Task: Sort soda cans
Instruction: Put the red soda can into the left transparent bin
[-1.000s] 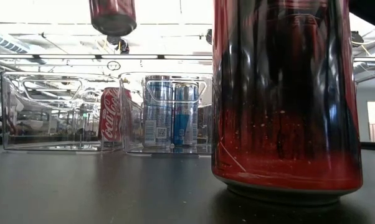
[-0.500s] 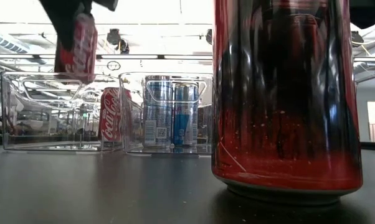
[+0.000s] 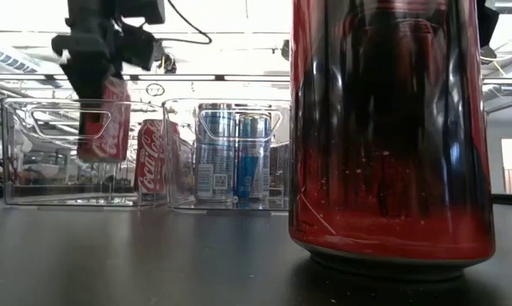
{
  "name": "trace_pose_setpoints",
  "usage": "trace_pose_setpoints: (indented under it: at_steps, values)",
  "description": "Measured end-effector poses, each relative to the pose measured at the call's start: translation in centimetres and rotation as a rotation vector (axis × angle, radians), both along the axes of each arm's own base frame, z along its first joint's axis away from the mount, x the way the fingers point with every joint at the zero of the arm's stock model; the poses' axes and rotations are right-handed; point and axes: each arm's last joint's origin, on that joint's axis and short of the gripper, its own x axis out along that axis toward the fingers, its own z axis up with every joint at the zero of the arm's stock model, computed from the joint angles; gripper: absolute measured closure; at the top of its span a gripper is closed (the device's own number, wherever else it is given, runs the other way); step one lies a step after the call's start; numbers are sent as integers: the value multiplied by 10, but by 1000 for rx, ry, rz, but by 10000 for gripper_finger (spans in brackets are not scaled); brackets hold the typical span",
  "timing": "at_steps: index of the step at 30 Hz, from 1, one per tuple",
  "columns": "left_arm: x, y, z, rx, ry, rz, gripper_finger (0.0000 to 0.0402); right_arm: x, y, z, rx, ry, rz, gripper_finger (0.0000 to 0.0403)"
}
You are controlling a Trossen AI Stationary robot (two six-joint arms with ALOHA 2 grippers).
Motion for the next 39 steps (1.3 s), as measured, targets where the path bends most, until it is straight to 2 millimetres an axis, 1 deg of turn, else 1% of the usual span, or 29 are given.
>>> trace_pose_setpoints:
  at_steps: [6,9,12,16,23,31,34,39]
  values:
    - [-4,18,-20,8,6,-3,85,2,-2,1,9,-10,-12,3]
    - [-3,25,-27,1,-26,-9,85,2,-2,1,10,-10,-11,3]
    - [-5,31,-33,-1,-18,-8,85,2,-2,1,21,-11,-15,3]
    - [-4,37,-35,9,-31,-18,85,2,-2,1,23,-11,-16,3]
    - [-6,40,-50,15,-38,-11,85,2,-2,1,22,-10,-16,3]
    - [-6,40,-50,24,-43,-2,84,2,-2,1,17,-9,-14,3]
    - [-6,40,-50,22,-46,41,77,2,-2,1,14,-9,-13,3]
    - [-6,40,-50,26,-51,49,63,2,-2,1,12,-8,-11,3]
